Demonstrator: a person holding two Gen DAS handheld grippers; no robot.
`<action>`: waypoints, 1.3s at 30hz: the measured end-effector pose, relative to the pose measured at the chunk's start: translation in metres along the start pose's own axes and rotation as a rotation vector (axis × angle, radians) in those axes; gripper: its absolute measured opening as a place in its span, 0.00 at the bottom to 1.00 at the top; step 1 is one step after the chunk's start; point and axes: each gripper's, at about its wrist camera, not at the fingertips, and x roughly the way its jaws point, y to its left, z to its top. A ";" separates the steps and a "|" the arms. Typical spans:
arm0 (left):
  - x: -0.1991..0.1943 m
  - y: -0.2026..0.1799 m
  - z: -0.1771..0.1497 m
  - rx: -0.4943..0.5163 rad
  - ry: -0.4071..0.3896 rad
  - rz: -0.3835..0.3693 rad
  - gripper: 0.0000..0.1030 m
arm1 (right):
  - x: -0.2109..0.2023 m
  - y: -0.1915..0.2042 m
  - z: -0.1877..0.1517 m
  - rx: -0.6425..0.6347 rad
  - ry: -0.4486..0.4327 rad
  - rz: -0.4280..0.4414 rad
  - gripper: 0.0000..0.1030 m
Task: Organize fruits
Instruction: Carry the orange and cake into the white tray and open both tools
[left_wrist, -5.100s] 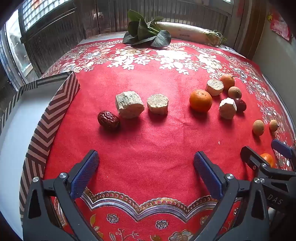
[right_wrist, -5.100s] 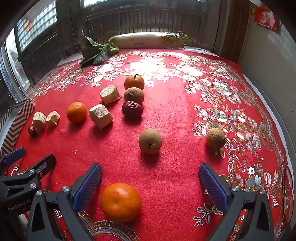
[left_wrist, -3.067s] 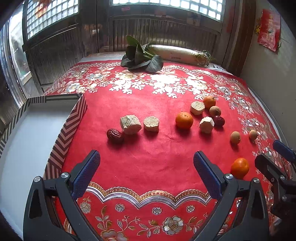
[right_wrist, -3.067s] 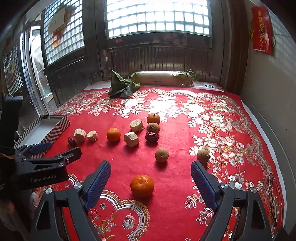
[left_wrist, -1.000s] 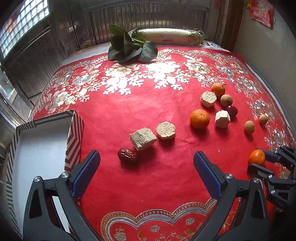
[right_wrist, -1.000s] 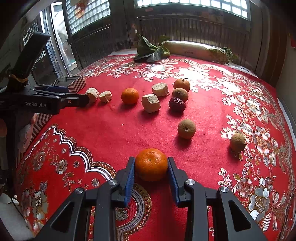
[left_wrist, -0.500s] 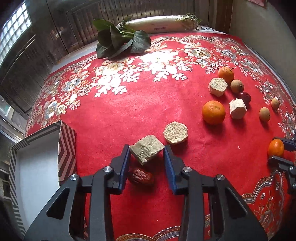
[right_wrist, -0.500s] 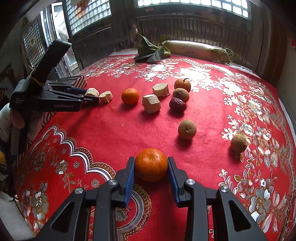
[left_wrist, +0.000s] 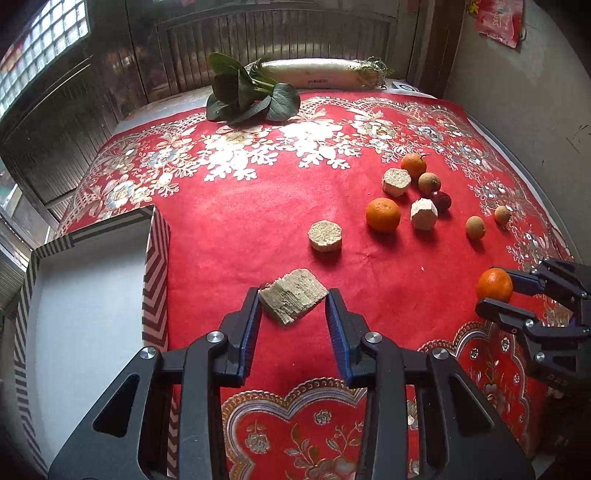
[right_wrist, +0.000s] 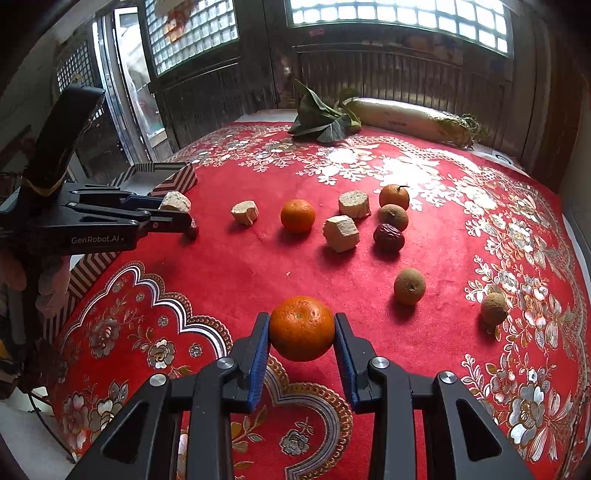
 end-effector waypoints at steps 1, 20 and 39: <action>-0.006 0.003 -0.003 -0.013 -0.007 0.001 0.34 | 0.001 0.005 0.002 -0.006 -0.001 0.008 0.32; -0.041 0.134 -0.034 -0.233 -0.028 0.193 0.34 | 0.043 0.139 0.088 -0.185 -0.041 0.206 0.32; 0.011 0.200 -0.023 -0.362 0.052 0.274 0.33 | 0.145 0.218 0.149 -0.368 0.086 0.249 0.32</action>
